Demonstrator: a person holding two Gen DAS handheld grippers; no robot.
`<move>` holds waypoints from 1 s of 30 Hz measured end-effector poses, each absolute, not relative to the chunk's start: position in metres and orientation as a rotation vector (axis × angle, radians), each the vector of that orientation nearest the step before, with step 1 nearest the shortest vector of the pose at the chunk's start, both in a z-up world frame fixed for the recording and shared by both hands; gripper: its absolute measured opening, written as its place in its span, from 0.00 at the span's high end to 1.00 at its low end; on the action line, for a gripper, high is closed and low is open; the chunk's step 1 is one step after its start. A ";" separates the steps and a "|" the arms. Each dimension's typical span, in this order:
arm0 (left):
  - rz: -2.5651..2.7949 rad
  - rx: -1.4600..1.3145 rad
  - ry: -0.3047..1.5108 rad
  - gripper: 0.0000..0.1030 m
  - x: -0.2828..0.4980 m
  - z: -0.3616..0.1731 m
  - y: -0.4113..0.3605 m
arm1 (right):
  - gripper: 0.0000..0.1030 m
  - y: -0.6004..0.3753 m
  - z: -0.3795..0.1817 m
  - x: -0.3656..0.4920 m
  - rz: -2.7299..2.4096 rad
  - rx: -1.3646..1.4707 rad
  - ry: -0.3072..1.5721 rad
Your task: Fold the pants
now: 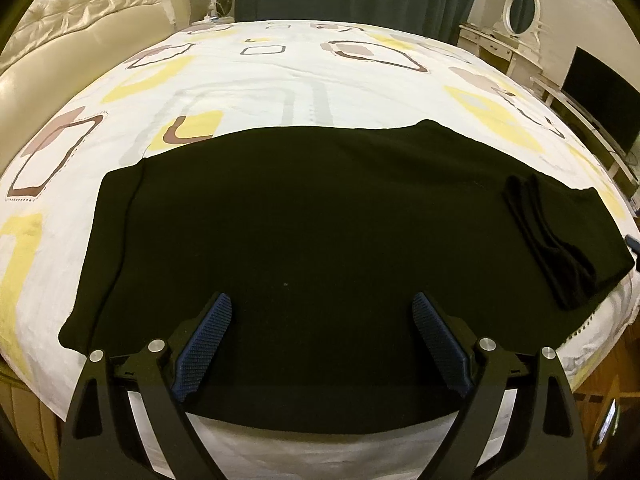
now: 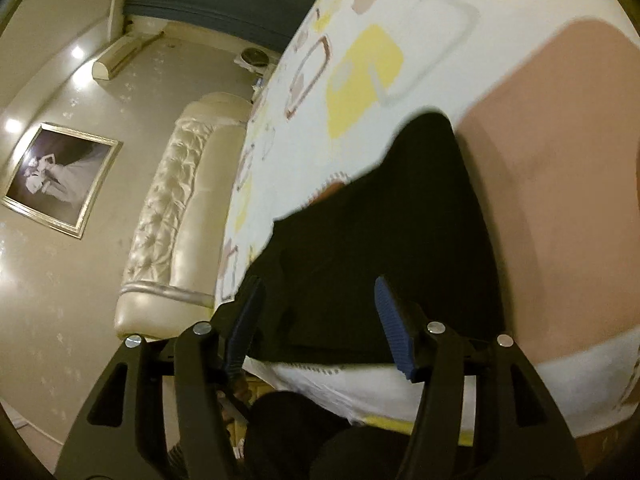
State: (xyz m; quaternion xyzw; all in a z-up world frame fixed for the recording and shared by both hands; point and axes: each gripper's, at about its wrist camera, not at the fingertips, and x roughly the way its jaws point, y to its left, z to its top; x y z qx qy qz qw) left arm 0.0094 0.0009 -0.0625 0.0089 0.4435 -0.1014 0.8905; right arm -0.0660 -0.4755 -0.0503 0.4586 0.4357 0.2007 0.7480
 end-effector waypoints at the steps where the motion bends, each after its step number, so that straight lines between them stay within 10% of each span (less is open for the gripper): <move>1: -0.215 0.017 0.920 0.12 0.009 -0.062 0.001 | 0.44 -0.473 -0.057 -0.070 0.417 1.005 0.973; 30: -0.419 -0.607 1.091 0.13 0.055 -0.069 0.182 | 0.32 -0.456 -0.078 -0.088 0.273 0.986 0.941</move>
